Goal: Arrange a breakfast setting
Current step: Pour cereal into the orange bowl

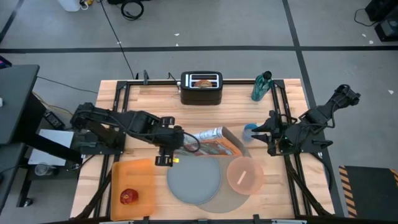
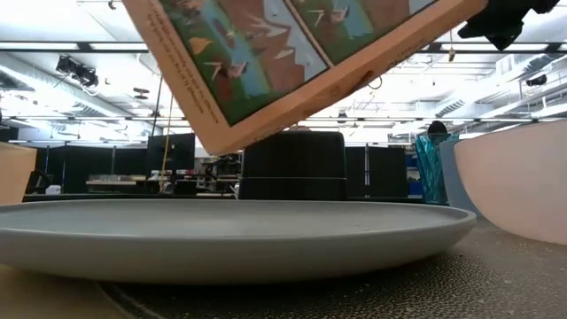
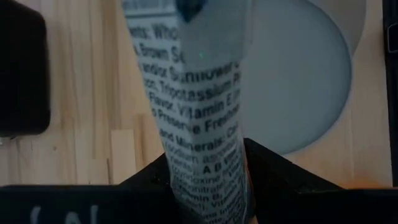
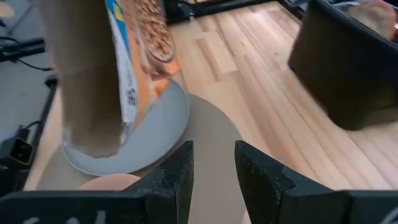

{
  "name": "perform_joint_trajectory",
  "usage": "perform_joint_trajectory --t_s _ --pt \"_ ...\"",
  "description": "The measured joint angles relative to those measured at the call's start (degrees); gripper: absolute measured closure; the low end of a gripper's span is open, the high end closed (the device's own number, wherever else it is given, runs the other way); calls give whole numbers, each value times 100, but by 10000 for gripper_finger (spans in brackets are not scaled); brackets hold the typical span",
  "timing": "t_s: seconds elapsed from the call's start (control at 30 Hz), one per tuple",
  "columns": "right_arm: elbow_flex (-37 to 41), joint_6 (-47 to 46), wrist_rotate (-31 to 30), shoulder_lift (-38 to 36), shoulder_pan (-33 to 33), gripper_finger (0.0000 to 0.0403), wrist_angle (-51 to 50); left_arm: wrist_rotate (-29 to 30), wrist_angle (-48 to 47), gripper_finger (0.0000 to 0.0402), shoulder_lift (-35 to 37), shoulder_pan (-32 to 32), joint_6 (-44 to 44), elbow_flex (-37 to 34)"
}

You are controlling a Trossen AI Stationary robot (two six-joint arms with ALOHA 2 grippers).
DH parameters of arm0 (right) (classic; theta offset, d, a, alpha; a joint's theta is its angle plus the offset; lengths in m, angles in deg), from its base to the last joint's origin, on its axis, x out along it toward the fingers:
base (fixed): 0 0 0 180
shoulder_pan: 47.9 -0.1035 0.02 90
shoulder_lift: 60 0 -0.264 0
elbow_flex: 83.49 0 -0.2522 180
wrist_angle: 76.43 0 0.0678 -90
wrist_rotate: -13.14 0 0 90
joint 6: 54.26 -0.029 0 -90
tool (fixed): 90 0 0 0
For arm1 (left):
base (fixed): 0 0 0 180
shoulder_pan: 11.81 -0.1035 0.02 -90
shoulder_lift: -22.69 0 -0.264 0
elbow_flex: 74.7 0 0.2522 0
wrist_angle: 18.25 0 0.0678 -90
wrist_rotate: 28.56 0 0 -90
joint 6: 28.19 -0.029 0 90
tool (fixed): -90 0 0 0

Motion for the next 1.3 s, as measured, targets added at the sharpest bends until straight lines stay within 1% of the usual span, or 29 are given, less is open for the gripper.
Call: perform_joint_trajectory --t_s 0.07,0.17,0.43,0.57,0.9,0.97,1.03,1.13,1.2,1.3 --pt "-6 -26 -7 -1 -9 279 6 -31 -161 258 -213 0 -16 328" --pt "-7 -29 50 41 -11 279 35 -227 -312 258 -581 2 -103 850" --pt "-7 109 328 -49 -13 279 31 -507 -1383 258 -1482 -17 -126 2146" --pt "-7 179 328 -187 -11 279 31 -822 -1358 258 -1720 -85 -123 2496" --pt "135 222 333 -287 -21 279 48 -1311 -1377 258 -2186 -127 -185 2585" --pt "245 332 352 -271 -68 279 420 -1275 -1371 258 -2193 -123 -197 2584" --pt "405 617 401 -206 -180 279 1019 -1160 -1377 258 -2187 -123 -216 2585" --pt "518 1007 582 6 -492 279 1588 -933 -1373 258 -2187 -120 -216 2584" --pt "518 1120 323 148 -795 279 1735 -934 -1375 258 -2184 -125 -228 2582" --pt "517 1180 -499 459 -1294 279 1906 -829 -1374 258 -2184 -139 -278 2582"
